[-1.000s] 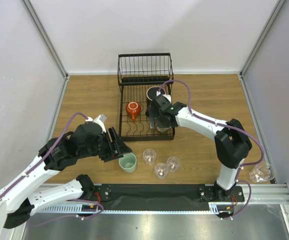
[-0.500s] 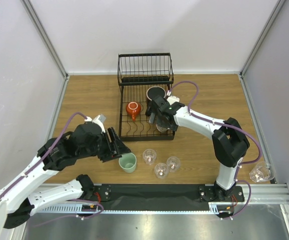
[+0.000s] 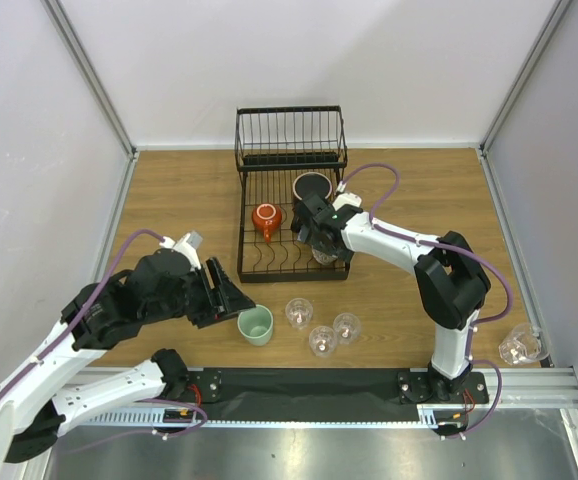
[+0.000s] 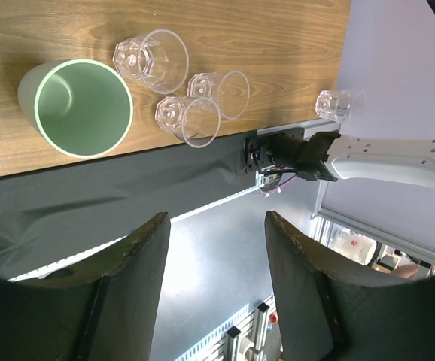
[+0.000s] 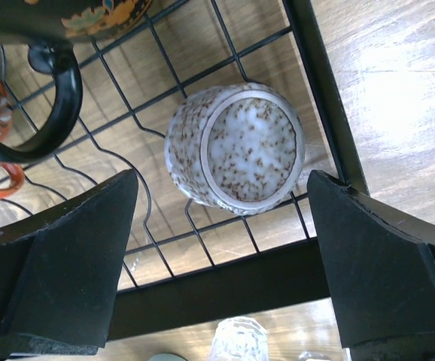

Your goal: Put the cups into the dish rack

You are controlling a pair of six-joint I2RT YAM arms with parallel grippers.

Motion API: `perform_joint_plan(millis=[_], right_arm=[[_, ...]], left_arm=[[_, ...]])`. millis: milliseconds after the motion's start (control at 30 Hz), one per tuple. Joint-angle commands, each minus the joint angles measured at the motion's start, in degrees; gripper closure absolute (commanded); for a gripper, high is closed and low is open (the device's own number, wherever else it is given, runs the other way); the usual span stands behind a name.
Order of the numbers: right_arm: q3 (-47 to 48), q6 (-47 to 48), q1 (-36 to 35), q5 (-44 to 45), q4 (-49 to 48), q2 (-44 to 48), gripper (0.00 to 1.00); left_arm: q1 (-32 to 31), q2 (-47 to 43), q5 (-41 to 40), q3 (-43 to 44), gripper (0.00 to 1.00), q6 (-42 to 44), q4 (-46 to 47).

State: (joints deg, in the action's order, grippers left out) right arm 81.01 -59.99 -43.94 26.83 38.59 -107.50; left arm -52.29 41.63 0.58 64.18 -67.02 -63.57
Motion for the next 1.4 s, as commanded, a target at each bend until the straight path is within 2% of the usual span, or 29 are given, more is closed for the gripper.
perform_joint_plan(millis=[0,133,300,733,1333,1367], right_arm=[[0.02,-2.77,-0.35,4.81,-1.50,-0.69,0.00],[0.37,-4.78,-0.27,6.13,-0.27,-1.22,0.01],[-0.68,-6.11,0.00,6.21,-0.88,-1.48,0.07],[-0.42,-4.27,0.61,6.66,-2.37,-4.03,0.12],[1.61,2.33,-3.87,11.48,-2.46,-0.25,0.64],[1.60,2.68,-4.04,11.75,-2.55,-0.16,0.70]], left_arm=[[-0.18,0.65,-0.40,0.86,0.41,0.05,0.03],[-0.18,1.09,-0.40,1.38,0.41,0.23,-0.24],[-0.18,1.09,-1.98,1.29,0.41,-0.04,0.03],[-0.18,1.79,-2.69,2.35,0.41,-0.39,-0.32],[-0.18,3.29,-1.99,2.70,0.41,0.84,0.82],[-0.18,3.11,-1.90,2.70,0.41,0.76,0.82]])
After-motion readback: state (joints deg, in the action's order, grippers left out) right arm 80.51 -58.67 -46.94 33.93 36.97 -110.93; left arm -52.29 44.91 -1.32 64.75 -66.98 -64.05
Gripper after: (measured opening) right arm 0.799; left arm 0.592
